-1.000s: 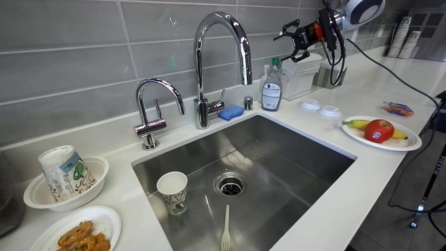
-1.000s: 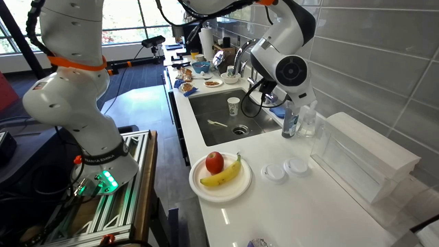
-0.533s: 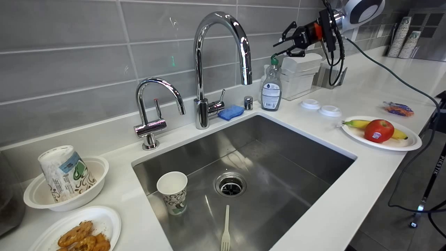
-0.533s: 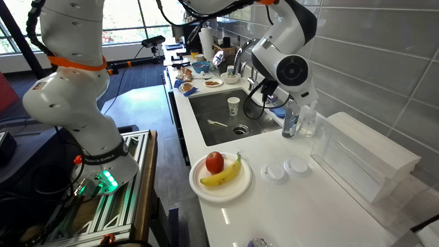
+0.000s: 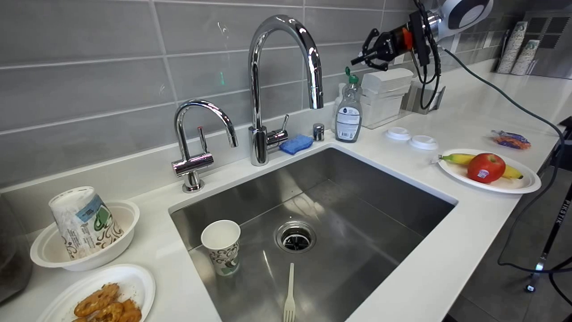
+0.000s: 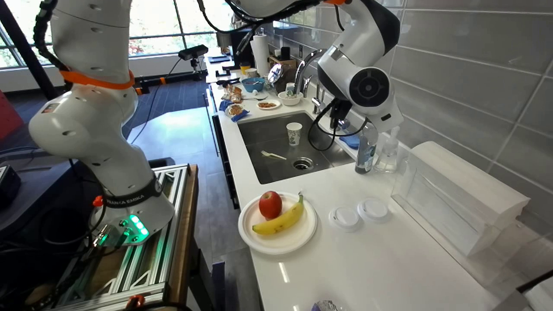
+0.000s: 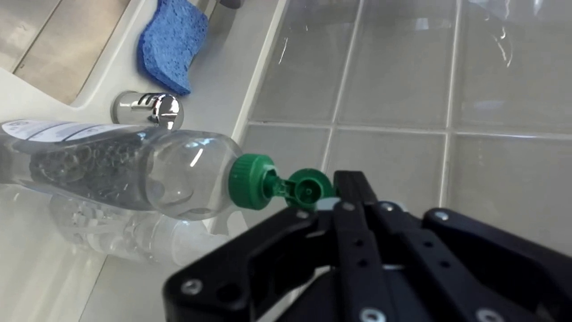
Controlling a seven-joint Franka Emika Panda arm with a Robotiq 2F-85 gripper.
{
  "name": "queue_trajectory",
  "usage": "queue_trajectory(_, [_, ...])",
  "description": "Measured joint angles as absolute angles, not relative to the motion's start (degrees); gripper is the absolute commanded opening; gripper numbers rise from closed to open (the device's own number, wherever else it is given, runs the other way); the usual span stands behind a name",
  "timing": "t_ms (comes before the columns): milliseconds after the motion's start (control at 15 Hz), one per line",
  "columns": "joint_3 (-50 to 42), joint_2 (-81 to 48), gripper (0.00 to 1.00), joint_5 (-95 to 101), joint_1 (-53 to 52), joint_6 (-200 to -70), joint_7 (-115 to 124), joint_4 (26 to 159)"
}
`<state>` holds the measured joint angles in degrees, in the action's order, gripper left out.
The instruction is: Open the soap bottle
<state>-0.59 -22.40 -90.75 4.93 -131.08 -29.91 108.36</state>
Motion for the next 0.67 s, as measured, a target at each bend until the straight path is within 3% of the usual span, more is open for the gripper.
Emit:
queue_trajectory(467, [-1.7,-16.9,0.87,-83.1,2.9,-135.8,-20.6,110.6])
queue_trajectory(600, [-2.0,-13.4,0.99,-75.3,1.7,-139.7,-15.3,112.9])
queue_trajectory(667, [-2.1,-11.6,1.00,-70.9,1.2,-141.5,-12.6,114.3])
